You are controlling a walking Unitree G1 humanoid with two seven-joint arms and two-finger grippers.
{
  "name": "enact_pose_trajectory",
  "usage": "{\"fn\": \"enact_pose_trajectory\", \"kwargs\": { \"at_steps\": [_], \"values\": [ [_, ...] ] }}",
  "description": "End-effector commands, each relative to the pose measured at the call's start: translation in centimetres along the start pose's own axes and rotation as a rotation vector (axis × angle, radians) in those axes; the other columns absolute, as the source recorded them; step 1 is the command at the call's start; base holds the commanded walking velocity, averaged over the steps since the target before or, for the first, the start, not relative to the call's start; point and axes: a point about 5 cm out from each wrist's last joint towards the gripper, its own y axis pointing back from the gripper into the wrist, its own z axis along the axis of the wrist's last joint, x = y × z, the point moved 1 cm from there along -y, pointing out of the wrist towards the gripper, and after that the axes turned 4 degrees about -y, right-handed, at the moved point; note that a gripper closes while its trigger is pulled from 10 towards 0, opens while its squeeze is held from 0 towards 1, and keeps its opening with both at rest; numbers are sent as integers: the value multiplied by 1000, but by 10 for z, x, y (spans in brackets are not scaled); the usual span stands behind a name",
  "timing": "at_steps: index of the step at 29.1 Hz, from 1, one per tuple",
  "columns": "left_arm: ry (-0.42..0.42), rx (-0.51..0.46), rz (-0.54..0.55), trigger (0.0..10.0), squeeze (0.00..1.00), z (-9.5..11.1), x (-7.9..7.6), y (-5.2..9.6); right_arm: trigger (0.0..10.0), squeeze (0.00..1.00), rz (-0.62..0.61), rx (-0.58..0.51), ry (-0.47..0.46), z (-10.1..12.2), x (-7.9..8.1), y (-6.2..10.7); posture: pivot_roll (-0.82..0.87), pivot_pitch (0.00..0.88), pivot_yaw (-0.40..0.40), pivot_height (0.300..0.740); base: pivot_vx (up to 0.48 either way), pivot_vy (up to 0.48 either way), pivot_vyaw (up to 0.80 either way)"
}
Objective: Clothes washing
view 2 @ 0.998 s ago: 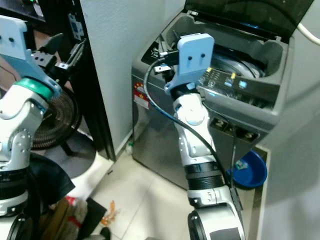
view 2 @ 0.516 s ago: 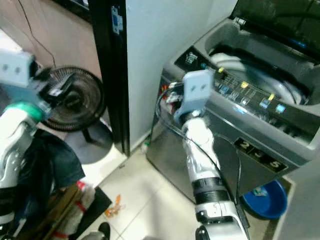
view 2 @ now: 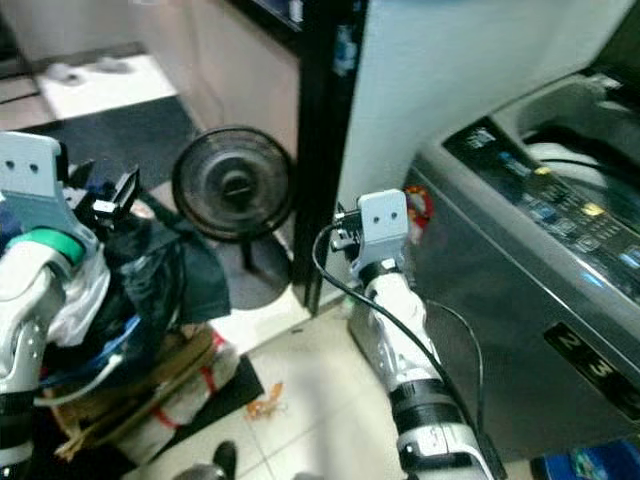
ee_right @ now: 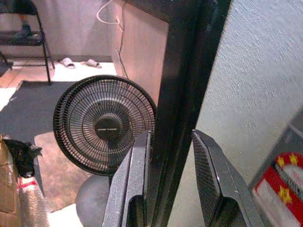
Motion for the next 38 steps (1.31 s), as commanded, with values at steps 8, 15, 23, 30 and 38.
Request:
{"fn": "enact_pose_trajectory", "kwargs": {
  "at_steps": [8,15,23,30,38],
  "values": [
    [13,-92,-15,10000,0,22,-8,-4,10000,0,37,-105,-30,25,10,-13,36,41,-25,740,0,0,776],
    [17,-107,-19,10000,0,26,-11,-7,10000,0,50,-112,-35,26,14,-13,36,35,-25,740,0,0,775],
    [19,-111,-20,10000,0,27,-12,-8,10000,0,54,-117,-40,26,14,-13,37,32,-23,740,0,0,775],
    [4,-126,-4,10000,0,30,-11,-8,10000,0,71,-130,-59,29,19,-14,39,34,-22,740,0,0,771],
    [-17,-138,20,10000,0,31,-8,-10,10000,0,99,-147,-93,34,28,-15,39,41,-20,740,401,0,286]
  ]
}}
